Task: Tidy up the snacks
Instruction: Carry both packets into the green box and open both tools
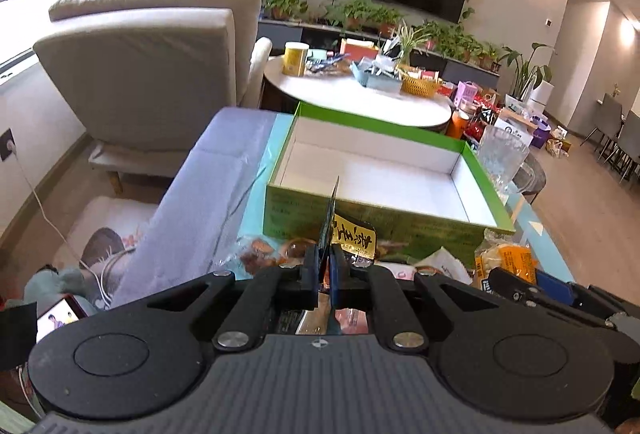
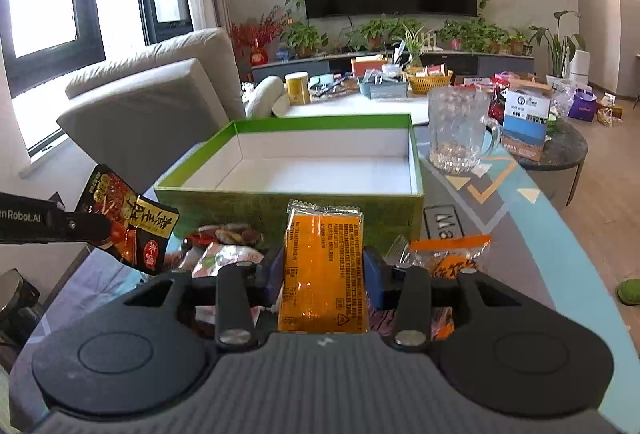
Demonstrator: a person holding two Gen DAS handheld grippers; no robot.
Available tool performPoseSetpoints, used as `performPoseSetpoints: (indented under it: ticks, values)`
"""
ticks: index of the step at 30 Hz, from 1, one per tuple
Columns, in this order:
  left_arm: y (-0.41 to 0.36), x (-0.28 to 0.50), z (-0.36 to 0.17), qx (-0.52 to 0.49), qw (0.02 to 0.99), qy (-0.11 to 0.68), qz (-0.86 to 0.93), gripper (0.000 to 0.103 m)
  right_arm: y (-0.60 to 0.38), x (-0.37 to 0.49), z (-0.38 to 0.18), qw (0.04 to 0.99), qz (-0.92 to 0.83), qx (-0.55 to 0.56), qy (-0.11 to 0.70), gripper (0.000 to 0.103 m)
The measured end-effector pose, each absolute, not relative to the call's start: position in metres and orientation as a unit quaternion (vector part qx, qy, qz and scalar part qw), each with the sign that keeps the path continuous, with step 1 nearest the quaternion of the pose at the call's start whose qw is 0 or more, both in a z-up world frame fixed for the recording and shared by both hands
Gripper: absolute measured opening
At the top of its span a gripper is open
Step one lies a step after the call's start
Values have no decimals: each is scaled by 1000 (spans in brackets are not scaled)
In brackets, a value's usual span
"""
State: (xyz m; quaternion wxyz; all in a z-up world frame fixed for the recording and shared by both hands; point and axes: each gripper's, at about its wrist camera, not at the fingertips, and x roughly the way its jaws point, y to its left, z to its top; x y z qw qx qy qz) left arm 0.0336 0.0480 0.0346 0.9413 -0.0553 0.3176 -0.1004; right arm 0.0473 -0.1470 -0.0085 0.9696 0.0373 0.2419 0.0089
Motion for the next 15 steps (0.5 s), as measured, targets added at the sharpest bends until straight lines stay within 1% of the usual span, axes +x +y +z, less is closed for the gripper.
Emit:
performPoseSetpoints:
  ticks: [7, 15]
  values:
    - [38, 53, 52, -52, 950, 291, -102, 5, -161, 68, 11, 976, -5, 37, 216, 47]
    - [27, 86, 58, -53, 960, 265, -80, 5, -177, 93, 16, 975, -16, 62, 214, 47]
